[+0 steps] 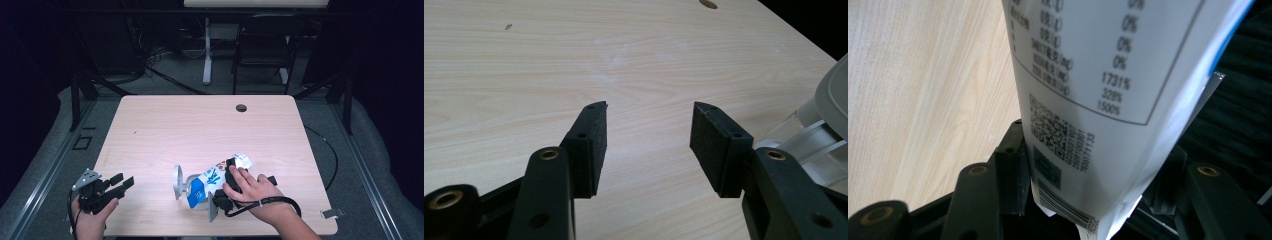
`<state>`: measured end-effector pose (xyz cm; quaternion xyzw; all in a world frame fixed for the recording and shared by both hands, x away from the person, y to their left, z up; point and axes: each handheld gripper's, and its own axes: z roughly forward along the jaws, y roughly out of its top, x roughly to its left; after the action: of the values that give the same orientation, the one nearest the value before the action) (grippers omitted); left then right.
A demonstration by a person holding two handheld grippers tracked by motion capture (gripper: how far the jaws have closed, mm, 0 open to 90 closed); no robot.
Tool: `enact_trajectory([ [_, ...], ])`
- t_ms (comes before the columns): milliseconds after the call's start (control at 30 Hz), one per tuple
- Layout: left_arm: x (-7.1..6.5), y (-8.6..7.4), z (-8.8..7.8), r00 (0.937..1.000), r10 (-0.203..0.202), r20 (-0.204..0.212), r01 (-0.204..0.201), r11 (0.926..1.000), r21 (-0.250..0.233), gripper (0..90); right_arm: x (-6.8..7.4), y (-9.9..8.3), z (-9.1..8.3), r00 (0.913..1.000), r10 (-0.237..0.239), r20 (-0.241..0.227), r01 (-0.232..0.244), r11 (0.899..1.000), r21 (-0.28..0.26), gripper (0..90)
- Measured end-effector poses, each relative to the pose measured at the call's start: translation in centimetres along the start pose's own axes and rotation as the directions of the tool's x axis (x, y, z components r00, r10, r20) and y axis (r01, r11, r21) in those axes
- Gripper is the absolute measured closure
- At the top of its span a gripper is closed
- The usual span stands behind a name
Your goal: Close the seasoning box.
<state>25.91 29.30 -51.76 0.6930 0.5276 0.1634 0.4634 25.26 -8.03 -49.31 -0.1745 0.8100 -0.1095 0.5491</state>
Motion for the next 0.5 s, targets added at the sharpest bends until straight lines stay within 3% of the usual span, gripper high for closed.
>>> enact_trajectory([
  [500,0.00,0.00,0.00,1.0000,0.001,0.001,-0.001,1.0000,0.001,49.6,-0.05,-0.01,-0.06,1.0000,-0.008,0.004,0.008,1.000,0.004,48.3],
])
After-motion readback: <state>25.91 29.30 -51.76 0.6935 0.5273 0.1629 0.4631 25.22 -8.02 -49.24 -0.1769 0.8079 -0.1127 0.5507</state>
